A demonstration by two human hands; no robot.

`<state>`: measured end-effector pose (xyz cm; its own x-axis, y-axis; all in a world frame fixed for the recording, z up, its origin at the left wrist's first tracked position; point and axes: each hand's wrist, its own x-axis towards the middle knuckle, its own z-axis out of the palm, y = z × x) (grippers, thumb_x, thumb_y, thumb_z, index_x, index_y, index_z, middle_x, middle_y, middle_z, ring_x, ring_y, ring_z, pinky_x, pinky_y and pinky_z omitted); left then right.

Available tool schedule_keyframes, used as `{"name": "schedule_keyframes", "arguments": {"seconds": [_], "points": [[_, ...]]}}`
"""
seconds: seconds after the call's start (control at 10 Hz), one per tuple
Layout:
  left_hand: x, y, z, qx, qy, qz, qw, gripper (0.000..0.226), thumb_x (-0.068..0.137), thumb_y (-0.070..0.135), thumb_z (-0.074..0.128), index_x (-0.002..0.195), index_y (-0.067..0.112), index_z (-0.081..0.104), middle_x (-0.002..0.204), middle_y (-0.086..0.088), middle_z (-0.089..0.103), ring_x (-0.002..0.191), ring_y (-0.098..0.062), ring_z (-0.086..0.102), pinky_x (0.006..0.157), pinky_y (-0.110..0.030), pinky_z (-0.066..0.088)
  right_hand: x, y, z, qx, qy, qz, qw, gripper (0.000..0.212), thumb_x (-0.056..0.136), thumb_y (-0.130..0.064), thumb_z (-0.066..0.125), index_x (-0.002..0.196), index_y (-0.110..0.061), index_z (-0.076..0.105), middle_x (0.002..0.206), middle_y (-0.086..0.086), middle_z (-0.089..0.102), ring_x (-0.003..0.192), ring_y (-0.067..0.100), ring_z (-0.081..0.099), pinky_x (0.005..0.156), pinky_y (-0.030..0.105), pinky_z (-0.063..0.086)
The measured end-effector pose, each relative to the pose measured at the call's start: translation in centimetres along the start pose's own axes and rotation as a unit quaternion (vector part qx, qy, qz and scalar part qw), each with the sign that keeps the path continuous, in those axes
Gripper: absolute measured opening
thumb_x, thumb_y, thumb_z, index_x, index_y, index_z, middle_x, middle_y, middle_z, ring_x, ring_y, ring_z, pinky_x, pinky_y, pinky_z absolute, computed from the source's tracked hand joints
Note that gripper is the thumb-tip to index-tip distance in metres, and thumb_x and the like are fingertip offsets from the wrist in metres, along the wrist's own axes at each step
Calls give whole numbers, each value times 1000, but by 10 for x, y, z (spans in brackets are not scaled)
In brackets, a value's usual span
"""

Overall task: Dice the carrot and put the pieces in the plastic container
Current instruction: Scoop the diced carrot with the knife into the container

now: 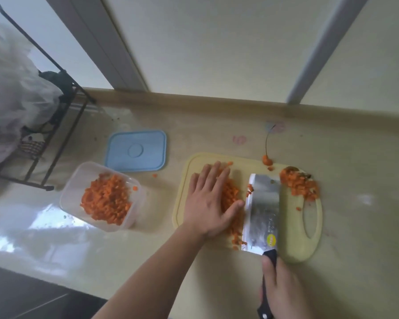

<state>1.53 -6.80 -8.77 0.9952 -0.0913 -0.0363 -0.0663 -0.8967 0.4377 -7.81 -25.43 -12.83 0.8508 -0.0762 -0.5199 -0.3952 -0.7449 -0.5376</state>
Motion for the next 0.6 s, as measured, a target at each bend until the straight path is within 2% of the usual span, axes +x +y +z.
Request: {"name": "schedule_keyframes", "arguments": {"seconds": [0.1, 0.2, 0.3, 0.4, 0.5, 0.6], "points": [[-3, 10, 0, -24, 14, -5, 1000, 86, 88, 78, 28, 157, 28, 33, 168, 6, 20, 156, -19, 11, 125, -50, 8, -23, -27, -44, -93, 43, -50, 993, 78, 99, -56, 10, 75, -8, 66, 61, 16, 60, 56, 25, 63, 64, 34, 31], [-6, 21, 2, -46, 5, -14, 999, 86, 86, 79, 29, 158, 30, 30, 169, 7, 15, 157, -15, 4, 125, -50, 5, -31, -44, -27, -105, -21, -97, 990, 73, 102, -53, 13, 74, -9, 64, 51, 10, 53, 52, 22, 63, 61, 31, 40], [-6, 22, 4, -39, 4, -16, 999, 83, 89, 75, 30, 159, 31, 28, 169, 6, 14, 157, -15, 1, 126, -47, 7, -35, -71, -44, -115, -10, -160, 980, 40, 103, -45, 25, 91, -21, 55, 52, 8, 46, 55, 6, 58, 67, 25, 41], [-5, 21, 8, -49, 15, -2, 999, 76, 94, 66, 34, 159, 28, 29, 169, 5, 16, 157, -16, 3, 126, -43, 10, -29, -74, -32, -56, -56, -162, 984, 84, 84, -76, 3, 103, -18, 60, 85, 6, 68, 85, 16, 66, 75, 29, 42], [-5, 21, 13, -67, 22, 4, 997, 68, 100, 54, 34, 160, 23, 28, 168, 5, 18, 157, -15, 3, 127, -42, 12, -29, -68, -33, -11, -41, -166, 985, 79, 80, -71, 2, 95, -18, 59, 72, -7, 57, 88, 12, 63, 71, 21, 32], [-3, 25, 16, -98, 46, 1, 994, 61, 103, 42, 33, 158, 16, 34, 166, 0, 25, 157, -18, 8, 127, -39, 12, -22, -56, -38, 68, -79, -153, 983, 56, 90, -56, 29, 91, -10, 60, 74, 1, 65, 85, 9, 59, 75, 26, 40]]}}
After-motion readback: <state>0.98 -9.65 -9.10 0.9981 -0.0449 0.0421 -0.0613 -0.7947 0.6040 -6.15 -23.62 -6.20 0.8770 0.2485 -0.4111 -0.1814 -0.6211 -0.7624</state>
